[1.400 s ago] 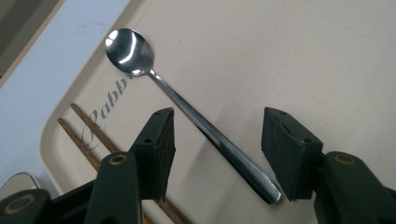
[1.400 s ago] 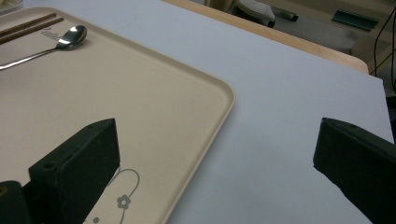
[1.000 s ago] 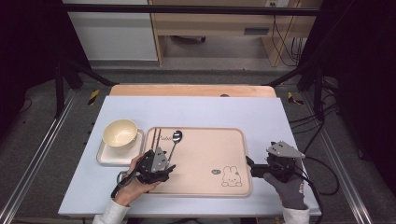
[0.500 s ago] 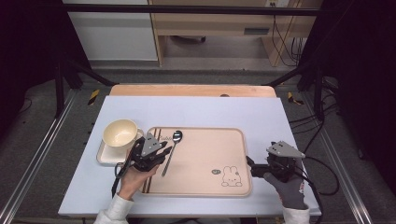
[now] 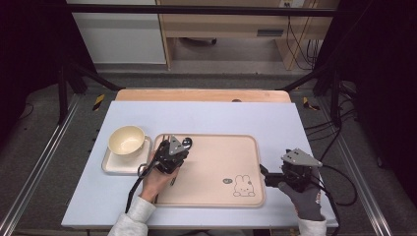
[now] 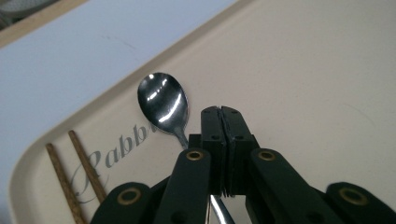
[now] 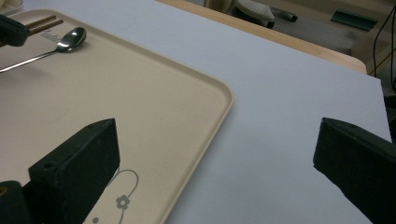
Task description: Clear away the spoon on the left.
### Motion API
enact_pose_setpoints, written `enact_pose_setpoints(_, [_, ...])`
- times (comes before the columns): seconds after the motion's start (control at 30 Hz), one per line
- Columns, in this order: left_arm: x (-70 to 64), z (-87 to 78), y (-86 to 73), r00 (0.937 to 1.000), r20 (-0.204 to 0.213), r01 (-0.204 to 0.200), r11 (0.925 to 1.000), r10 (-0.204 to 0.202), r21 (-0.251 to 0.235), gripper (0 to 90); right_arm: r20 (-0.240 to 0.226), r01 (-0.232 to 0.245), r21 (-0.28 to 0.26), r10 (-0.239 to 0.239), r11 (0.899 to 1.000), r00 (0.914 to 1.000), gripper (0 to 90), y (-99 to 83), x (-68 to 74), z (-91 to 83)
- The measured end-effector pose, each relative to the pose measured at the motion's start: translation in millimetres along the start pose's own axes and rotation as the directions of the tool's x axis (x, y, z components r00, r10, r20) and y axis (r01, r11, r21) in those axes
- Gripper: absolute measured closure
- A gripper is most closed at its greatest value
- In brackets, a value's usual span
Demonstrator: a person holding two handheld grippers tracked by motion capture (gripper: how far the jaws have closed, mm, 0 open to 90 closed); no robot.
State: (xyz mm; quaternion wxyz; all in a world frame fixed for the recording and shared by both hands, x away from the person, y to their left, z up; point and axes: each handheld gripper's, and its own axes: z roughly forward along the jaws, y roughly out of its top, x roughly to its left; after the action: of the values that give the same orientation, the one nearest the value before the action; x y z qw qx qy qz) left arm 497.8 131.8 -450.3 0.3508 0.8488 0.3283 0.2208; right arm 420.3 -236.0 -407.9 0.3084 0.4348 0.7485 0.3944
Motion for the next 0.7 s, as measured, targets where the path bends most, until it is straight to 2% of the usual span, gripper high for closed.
enact_pose_setpoints(0.1, [1.9, 10.4, -2.3, 0.9999, -0.001, 0.014, 0.9996, -0.014, 0.023, 89.8, 0.001, 0.000, 0.006, 0.000, 1.000, 1.0000, 0.7, -0.1, 0.6, 0.7])
enact_pose_setpoints(0.17, [2.8, 13.6, -3.3, 1.0000, -0.002, 0.008, 0.9992, -0.008, 0.039, 89.8, 0.001, 0.000, 0.004, 0.000, 1.000, 1.0000, 0.7, -0.2, 0.8, 1.0])
enact_pose_setpoints(0.37, [4.5, 20.3, -5.5, 0.9998, -0.012, 0.018, 0.9987, -0.017, 0.047, 89.9, 0.001, -0.001, 0.004, 0.001, 1.000, 1.0000, 0.7, -0.1, 0.4, 0.4])
enact_pose_setpoints(0.5, [8.1, 24.6, -8.0, 0.9996, -0.020, 0.022, 0.9974, -0.021, 0.069, 90.0, 0.000, 0.000, 0.005, 0.000, 1.000, 1.0000, 0.7, -0.1, 0.4, 0.6])
enact_pose_setpoints(0.57, [8.5, 25.1, -8.6, 0.9994, -0.017, 0.030, 0.9976, -0.029, 0.062, 90.0, 0.000, 0.000, 0.006, 0.000, 1.000, 1.0000, 0.7, -0.2, 0.6, 0.8])
enact_pose_setpoints(0.7, [9.1, 24.8, -9.0, 0.9989, -0.038, 0.028, 0.9974, -0.026, 0.066, 90.0, 0.000, 0.000, 0.005, 0.000, 1.000, 1.0000, 0.7, -0.1, 0.5, 0.6])
